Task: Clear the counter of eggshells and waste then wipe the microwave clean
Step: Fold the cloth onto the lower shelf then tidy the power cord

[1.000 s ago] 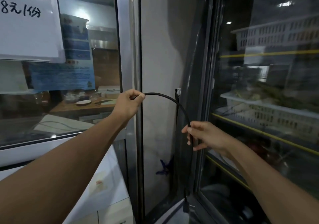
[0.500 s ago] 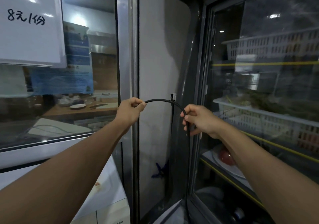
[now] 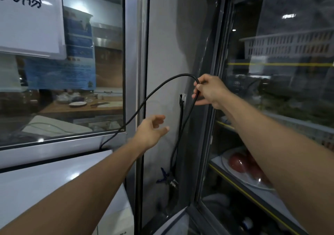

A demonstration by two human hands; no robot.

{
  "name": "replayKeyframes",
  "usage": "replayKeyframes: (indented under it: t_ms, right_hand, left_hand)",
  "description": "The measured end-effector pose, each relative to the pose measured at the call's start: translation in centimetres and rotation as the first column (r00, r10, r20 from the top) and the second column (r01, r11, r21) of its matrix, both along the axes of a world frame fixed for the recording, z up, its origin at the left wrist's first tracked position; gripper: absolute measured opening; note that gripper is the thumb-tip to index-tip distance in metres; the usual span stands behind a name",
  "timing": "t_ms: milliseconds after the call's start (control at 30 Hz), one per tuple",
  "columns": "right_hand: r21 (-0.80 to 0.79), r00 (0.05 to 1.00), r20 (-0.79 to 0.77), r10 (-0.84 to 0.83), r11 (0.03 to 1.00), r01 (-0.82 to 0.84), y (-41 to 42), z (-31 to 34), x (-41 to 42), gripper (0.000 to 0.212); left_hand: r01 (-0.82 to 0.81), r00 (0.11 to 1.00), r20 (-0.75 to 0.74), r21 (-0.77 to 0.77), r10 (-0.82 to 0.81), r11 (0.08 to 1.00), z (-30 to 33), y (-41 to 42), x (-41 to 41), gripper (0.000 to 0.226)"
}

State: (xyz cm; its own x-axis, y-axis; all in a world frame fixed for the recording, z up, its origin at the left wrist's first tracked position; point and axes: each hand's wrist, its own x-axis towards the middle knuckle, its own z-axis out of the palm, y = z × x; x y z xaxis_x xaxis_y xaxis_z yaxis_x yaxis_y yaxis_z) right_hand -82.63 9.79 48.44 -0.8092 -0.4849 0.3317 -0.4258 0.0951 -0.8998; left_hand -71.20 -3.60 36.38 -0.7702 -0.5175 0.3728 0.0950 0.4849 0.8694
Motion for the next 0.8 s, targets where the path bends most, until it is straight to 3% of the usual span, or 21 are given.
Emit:
replayKeyframes:
  t_ms: [267, 400, 567, 700, 800]
  right_hand:
    - [-0.056, 0.999, -0.002, -0.053, 0.997, 0.053, -3.5, 1.6, -2.0, 0.029]
    - [-0.087, 0.997, -0.002, -0.080, 0.993, 0.079, -4.2, 1.2, -3.7, 0.027]
    - [-0.145, 0.995, 0.022, -0.093, 0.985, 0.095, -4.5, -0.5, -6.0, 0.027]
    - [-0.258, 0.998, 0.038, -0.046, 0.965, 0.054, -4.8, -2.1, -6.5, 0.030]
    - [-0.295, 0.999, -0.006, -0.034, 0.955, 0.030, -5.2, -3.4, -6.5, 0.028]
  left_hand:
    - [0.077, 0.982, 0.151, 0.221, -0.112, 0.972, -4.2, -1.0, -3.2, 0.031]
    - [0.019, 0.997, 0.066, 0.257, -0.037, 0.966, -4.9, -2.3, -3.1, 0.008]
    - [-0.046, 0.999, 0.018, 0.243, 0.043, 0.969, -2.8, -5.5, -1.1, 0.014]
    - [-0.204, 0.979, 0.019, 0.123, 0.203, 0.971, -0.7, -8.3, 0.6, 0.006]
    - [-0.280, 0.959, 0.043, 0.016, 0.279, 0.960, 0.1, -10.1, 0.8, 0.026]
